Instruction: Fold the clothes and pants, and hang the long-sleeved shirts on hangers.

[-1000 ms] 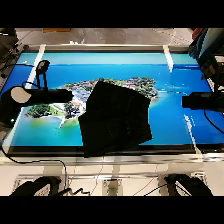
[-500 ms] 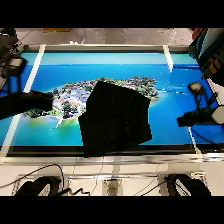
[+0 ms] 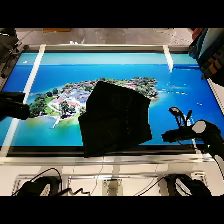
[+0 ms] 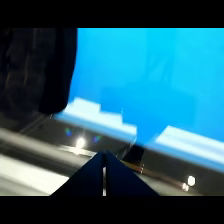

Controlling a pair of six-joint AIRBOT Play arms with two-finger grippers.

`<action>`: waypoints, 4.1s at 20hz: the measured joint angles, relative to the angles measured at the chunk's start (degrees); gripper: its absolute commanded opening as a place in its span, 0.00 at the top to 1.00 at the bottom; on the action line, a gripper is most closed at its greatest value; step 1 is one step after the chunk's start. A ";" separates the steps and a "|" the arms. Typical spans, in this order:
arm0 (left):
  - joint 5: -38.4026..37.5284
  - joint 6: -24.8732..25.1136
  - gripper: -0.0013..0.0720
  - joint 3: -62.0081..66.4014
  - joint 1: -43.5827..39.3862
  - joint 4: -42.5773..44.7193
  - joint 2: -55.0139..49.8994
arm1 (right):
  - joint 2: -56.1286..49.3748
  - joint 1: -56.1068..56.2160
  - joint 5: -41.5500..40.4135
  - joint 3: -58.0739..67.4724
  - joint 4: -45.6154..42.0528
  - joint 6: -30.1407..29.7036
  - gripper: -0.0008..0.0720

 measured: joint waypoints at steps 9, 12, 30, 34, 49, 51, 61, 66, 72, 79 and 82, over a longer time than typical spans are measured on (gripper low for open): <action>-10.40 -1.53 0.34 -2.84 0.13 -0.15 -10.51 | -5.14 -15.10 -3.21 -0.46 8.04 -4.83 0.94; -10.51 -1.81 0.34 -6.93 0.13 -3.17 -13.70 | -11.39 -19.23 3.34 -0.48 19.85 -10.80 0.21; -2.67 -1.73 0.34 -29.16 0.13 -11.98 -18.08 | -23.10 -5.70 0.61 -0.50 31.12 -10.08 0.40; -2.21 -1.60 0.34 -31.65 0.13 -14.38 -18.25 | -23.23 -5.14 -2.03 -0.50 32.11 -9.29 0.71; -0.50 2.29 0.29 -39.65 0.13 -25.99 -18.29 | -23.23 -4.87 6.43 -0.55 39.52 -9.35 0.95; -0.33 3.89 0.29 -41.27 0.13 -28.13 -18.29 | -23.21 -4.87 6.82 -0.55 41.11 -9.46 0.95; 5.49 8.41 0.32 -44.41 0.20 -38.95 -23.85 | -23.21 -4.87 7.69 -0.55 43.32 -9.57 0.95; 7.13 17.07 0.86 -44.68 0.20 -48.11 -30.97 | -23.19 -4.87 8.48 -0.55 43.47 -9.60 0.95; 4.72 23.63 0.97 -40.04 0.20 -54.18 -32.76 | -21.44 -4.87 11.98 -0.55 47.28 -13.75 0.95; -10.19 25.29 0.97 -20.15 5.73 -55.63 -29.88 | -9.35 -4.87 14.49 0.90 52.54 -16.50 0.95; -14.03 25.40 0.97 -10.69 10.38 -55.84 -25.22 | -2.27 -4.85 14.91 5.35 53.51 -15.12 0.95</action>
